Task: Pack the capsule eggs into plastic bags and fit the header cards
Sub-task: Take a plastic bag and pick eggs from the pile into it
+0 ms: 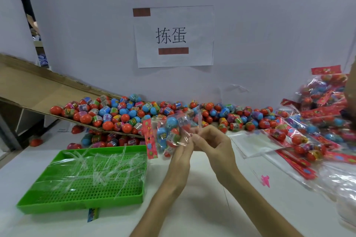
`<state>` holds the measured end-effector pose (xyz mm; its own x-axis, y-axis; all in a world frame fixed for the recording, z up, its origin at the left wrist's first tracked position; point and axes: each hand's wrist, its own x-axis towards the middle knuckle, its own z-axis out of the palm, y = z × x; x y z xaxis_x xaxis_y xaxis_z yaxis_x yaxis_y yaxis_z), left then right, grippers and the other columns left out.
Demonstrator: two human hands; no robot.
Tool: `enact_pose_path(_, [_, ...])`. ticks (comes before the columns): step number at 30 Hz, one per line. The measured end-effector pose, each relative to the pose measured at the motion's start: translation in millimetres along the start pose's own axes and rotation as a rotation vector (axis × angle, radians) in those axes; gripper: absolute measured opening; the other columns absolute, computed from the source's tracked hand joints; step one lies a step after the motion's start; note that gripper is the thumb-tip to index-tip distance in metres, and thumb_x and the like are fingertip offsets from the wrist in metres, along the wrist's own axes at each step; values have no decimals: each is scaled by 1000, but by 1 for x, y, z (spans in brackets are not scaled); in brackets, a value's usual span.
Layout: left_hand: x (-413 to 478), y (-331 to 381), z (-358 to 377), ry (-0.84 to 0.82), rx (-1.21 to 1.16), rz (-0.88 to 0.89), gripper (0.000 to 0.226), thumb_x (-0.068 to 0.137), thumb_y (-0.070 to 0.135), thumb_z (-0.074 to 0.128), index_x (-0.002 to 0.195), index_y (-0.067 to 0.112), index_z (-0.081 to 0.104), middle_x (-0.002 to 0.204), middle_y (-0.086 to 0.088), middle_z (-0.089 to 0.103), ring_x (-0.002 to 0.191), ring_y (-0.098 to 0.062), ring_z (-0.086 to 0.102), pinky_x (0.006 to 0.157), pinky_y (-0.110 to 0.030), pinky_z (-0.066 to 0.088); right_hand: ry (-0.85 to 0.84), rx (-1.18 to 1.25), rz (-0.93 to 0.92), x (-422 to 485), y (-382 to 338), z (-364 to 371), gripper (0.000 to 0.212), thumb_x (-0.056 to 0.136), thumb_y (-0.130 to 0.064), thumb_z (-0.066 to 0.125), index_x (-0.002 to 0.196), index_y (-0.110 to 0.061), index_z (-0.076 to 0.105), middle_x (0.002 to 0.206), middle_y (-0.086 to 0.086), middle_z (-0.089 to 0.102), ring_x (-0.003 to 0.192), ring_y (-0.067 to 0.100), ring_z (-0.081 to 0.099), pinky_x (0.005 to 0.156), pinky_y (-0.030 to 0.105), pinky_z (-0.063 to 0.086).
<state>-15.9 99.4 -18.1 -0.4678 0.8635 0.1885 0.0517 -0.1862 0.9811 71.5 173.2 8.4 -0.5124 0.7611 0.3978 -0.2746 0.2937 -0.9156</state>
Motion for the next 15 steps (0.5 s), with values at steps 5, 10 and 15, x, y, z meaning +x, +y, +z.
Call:
enact_pose_path(5, [2,3,-3,52,5,1,29,95,58,61,123,53,63,121,30,67,122,10,55,92,-6,42,52,425,84,10,-16,-20,12,90,-15,64,89,-7,55,103,12,74,100,29,73,85,41,61])
enact_pose_path(10, [10,9,-12,169,-264,-197,43,80,33,65,120,18,69,113,-3,78,103,-23,75,88,-37,57,228,478,111,21,-23,-44,10,89,-15,63,92,-12,54,83,1,71,79,14,72,69,29,60])
enact_pose_path(15, [14,11,-18,142,-450,-367,55,104,56,41,127,12,66,120,-15,75,102,-30,75,90,-45,57,404,165,112,23,-14,-43,5,98,-12,64,98,-8,60,83,0,73,74,14,72,57,21,56])
